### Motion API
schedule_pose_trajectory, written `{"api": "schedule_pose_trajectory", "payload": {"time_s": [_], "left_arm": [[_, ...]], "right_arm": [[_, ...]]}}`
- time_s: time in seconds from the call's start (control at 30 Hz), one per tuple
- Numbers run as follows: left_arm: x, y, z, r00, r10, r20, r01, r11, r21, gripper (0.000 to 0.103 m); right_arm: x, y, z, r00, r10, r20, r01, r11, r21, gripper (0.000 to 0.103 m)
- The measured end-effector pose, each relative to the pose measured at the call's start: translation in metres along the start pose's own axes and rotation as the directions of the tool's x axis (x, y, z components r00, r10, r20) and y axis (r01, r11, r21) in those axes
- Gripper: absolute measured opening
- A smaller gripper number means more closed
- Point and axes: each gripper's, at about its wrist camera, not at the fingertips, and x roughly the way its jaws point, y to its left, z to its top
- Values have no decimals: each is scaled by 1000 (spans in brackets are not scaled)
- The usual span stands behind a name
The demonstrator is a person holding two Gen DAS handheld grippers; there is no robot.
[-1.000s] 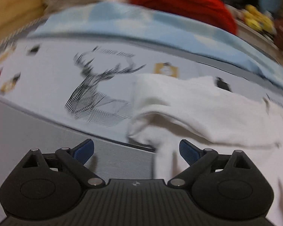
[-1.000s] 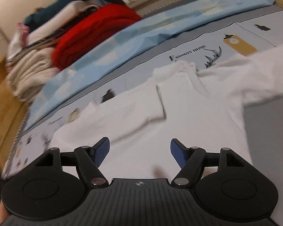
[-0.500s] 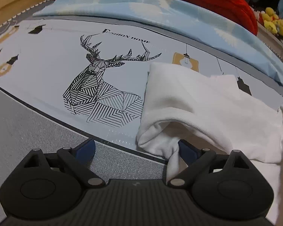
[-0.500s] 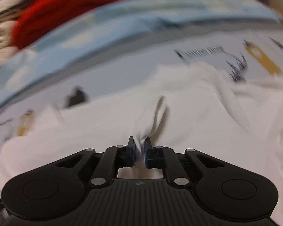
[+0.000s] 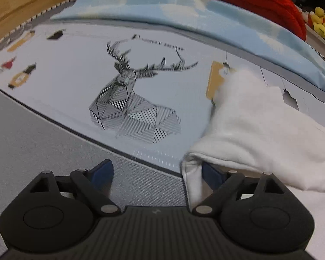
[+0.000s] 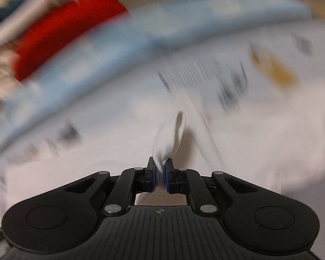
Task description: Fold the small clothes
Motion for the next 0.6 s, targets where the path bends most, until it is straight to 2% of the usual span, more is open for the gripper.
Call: {"api": "schedule_pose_trajectory", "payload": {"time_s": [0.13,0.23,0.3,0.37,0.4,0.5,0.57,0.6], "left_arm": [[0,-1,-1,1000,21,7,-21,999,29,92],[0,1,1,999,34,-1,-34,999,34,92],[-1,5,2,998,65,5,-65,997,32,92],[-3,10,4,995,100,16,-100,994,34,92],[-4,13,5,994,109,24,-110,994,30,92],[-12,25,12,994,91,52,-91,996,-11,92],[-20,27,19,993,72,90,-70,997,-25,92],[-24,27,23,992,54,114,-51,998,-23,92]], "right_arm": [[4,-14,-13,996,52,72,-55,998,42,9],[-6,-10,-7,993,65,98,-67,998,11,10],[-10,-5,-1,991,70,116,-69,998,-9,14],[-7,-7,-2,994,7,105,-4,1000,-31,29],[-3,-10,-4,995,-41,90,45,998,-47,31],[-12,-21,-13,992,-57,117,64,997,-52,32],[-25,-23,-17,987,-80,142,86,996,-36,48],[-32,-22,-21,983,-86,161,94,995,-41,49]]}}
